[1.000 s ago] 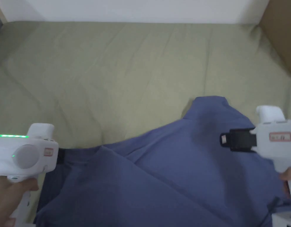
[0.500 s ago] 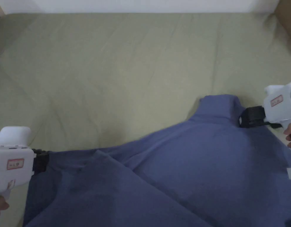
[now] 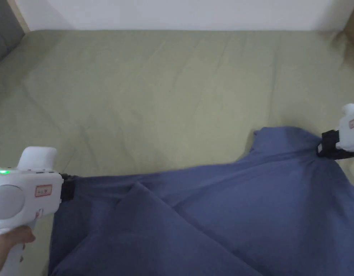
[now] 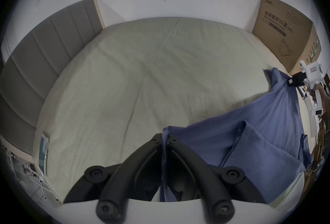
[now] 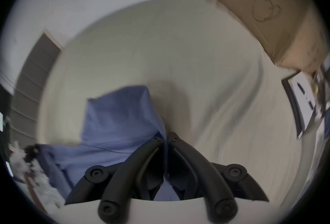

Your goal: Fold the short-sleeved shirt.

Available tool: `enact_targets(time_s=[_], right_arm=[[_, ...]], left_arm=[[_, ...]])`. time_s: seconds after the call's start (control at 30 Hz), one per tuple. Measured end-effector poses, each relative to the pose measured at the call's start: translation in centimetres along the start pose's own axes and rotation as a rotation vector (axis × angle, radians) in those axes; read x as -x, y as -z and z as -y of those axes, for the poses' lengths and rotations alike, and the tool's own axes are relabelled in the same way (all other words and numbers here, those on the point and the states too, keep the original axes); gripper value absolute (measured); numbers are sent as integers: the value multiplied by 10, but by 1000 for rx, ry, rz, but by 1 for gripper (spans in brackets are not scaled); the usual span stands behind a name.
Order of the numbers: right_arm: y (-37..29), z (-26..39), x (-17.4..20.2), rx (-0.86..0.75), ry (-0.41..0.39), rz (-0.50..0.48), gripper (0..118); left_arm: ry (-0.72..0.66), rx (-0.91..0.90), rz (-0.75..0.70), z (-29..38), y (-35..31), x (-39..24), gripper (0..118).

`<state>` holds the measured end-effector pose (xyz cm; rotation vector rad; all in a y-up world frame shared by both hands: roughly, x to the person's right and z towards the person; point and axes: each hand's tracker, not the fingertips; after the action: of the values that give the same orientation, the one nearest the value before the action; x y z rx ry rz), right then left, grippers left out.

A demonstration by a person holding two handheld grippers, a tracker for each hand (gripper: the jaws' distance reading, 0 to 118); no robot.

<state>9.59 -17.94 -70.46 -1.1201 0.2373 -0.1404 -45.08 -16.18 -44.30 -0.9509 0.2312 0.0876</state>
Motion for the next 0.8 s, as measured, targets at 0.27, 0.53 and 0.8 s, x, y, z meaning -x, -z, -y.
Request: enact_targets(time_s=[0.27,0.53,0.8], right_arm=[[-118,-10,0,-157,-22,-65,2],[-271,-35,14,-423,-23,-69,2],[-394,-68,40,-614,-51,-35,2]], left_arm=[[-6,-140,3,-38,-59,1,1],[-8,-374,8,-115,-147,-11,1],[-19,-541,2,-216,-229,-22,1]])
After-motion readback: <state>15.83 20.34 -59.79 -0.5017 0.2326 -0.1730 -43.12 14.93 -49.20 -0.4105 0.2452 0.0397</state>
